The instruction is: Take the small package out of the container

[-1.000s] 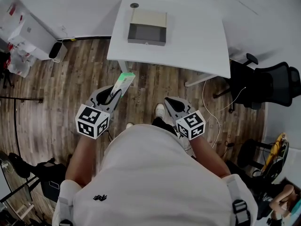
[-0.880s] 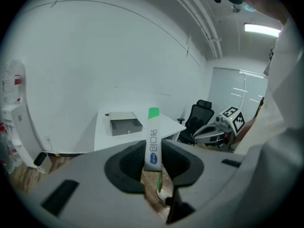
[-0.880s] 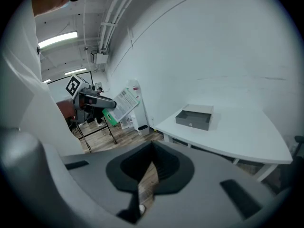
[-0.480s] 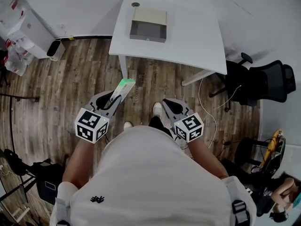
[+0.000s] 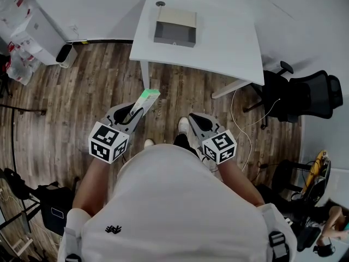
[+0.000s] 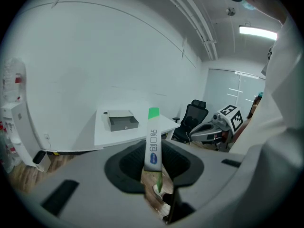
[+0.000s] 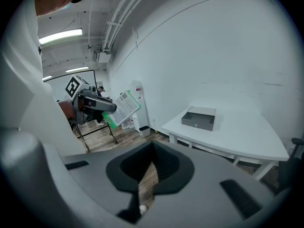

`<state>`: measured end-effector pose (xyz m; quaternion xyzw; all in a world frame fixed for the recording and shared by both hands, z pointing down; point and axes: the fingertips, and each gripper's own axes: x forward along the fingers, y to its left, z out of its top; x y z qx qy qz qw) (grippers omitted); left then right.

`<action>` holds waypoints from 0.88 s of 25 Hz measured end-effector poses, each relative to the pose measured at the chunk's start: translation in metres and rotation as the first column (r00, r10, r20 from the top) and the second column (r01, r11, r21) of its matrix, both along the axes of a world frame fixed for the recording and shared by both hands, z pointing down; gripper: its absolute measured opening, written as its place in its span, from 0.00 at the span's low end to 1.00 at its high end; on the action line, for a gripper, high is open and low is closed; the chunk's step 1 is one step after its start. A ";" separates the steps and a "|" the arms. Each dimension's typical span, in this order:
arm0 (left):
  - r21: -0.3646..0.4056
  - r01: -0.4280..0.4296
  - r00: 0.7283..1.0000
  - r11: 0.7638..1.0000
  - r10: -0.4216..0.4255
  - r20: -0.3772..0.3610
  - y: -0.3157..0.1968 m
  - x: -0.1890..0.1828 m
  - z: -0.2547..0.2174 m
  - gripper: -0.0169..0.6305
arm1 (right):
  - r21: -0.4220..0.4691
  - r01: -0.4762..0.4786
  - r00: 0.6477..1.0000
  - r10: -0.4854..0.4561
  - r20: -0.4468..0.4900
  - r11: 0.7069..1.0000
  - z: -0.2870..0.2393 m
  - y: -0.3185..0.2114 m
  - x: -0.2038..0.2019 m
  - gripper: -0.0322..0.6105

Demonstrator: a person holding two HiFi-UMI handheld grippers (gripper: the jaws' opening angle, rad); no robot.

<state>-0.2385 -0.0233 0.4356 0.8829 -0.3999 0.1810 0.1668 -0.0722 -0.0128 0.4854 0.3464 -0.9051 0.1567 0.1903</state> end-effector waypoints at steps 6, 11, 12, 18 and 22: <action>-0.004 -0.003 1.000 1.000 0.003 0.001 0.004 -0.001 0.002 0.18 | 0.007 0.004 1.000 -0.004 -0.005 1.000 -0.001 0.002 -0.003 0.06; -0.009 -0.006 1.000 1.000 0.006 -0.004 0.005 0.003 0.003 0.18 | 0.004 0.004 1.000 -0.004 -0.009 1.000 0.000 0.002 -0.001 0.06; -0.009 -0.006 1.000 1.000 0.006 -0.006 0.004 0.003 0.002 0.18 | 0.003 0.004 1.000 -0.004 -0.011 1.000 0.000 0.002 -0.001 0.06; -0.011 0.004 1.000 1.000 -0.004 -0.012 0.004 -0.003 0.004 0.18 | 0.007 0.015 1.000 -0.015 -0.016 1.000 0.000 0.001 -0.007 0.06; -0.011 0.012 1.000 1.000 -0.012 -0.021 0.004 -0.007 0.002 0.18 | 0.011 0.021 1.000 -0.021 -0.015 1.000 -0.001 -0.001 -0.011 0.06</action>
